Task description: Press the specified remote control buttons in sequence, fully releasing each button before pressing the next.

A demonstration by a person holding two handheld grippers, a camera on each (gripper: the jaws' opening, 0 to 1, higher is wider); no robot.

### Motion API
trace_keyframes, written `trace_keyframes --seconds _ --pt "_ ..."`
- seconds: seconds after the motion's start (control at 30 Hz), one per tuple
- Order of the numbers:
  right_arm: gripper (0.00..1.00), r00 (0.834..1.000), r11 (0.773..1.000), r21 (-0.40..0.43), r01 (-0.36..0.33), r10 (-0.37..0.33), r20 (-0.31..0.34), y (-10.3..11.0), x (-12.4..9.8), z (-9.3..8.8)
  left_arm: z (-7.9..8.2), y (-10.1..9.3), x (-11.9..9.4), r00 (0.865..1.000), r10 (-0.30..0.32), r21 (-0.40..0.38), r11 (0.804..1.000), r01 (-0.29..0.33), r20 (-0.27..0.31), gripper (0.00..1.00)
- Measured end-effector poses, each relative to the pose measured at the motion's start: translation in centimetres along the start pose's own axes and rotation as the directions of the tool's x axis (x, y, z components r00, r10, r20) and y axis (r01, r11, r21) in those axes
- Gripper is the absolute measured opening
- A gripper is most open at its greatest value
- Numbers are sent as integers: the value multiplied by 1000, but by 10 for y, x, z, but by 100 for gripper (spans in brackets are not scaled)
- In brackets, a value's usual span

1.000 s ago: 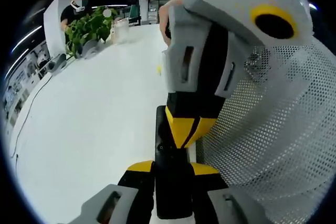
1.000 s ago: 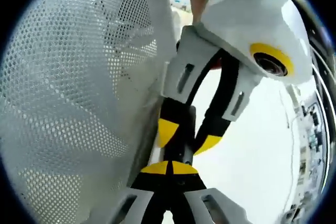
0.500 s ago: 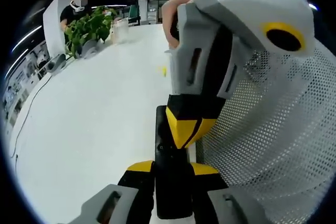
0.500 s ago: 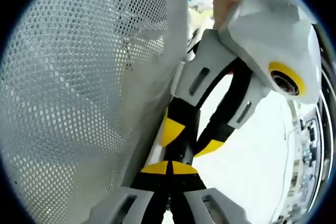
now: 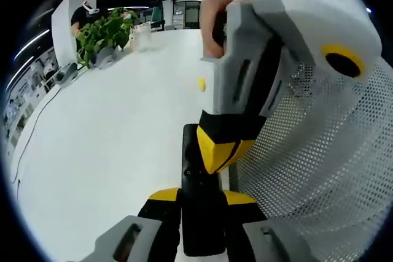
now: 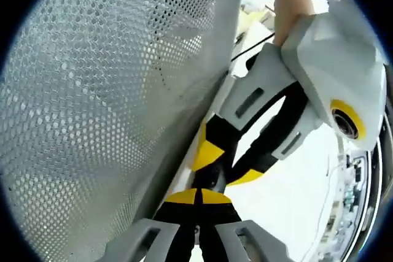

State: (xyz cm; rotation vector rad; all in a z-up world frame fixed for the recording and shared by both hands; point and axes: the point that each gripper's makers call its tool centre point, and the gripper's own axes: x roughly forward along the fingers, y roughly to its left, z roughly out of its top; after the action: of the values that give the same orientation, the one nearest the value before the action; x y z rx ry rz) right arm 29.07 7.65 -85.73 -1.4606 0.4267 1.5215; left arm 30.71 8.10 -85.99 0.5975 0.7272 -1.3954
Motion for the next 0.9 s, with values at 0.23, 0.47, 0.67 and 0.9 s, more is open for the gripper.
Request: trace_keyframes --seconds 0.23,0.47,0.67,0.9 --pt "0 1000 1000 -9 0 0 5 0 -1 2 0 0 0 1000 -1 -2 1000 1 1 25" --pt "0 1000 999 -37 18 -18 -4 -1 1 0 0 0 0 1000 0 -10 1000 0 -1 25" --pt "0 1000 1000 0 18 -18 2 -3 1 0 0 1 0 1000 7 -11 1000 -8 -3 25" --pt "0 995 976 207 64 -78 58 -20 -7 -3 0 1 0 1000 11 0 1000 -11 -4 25"
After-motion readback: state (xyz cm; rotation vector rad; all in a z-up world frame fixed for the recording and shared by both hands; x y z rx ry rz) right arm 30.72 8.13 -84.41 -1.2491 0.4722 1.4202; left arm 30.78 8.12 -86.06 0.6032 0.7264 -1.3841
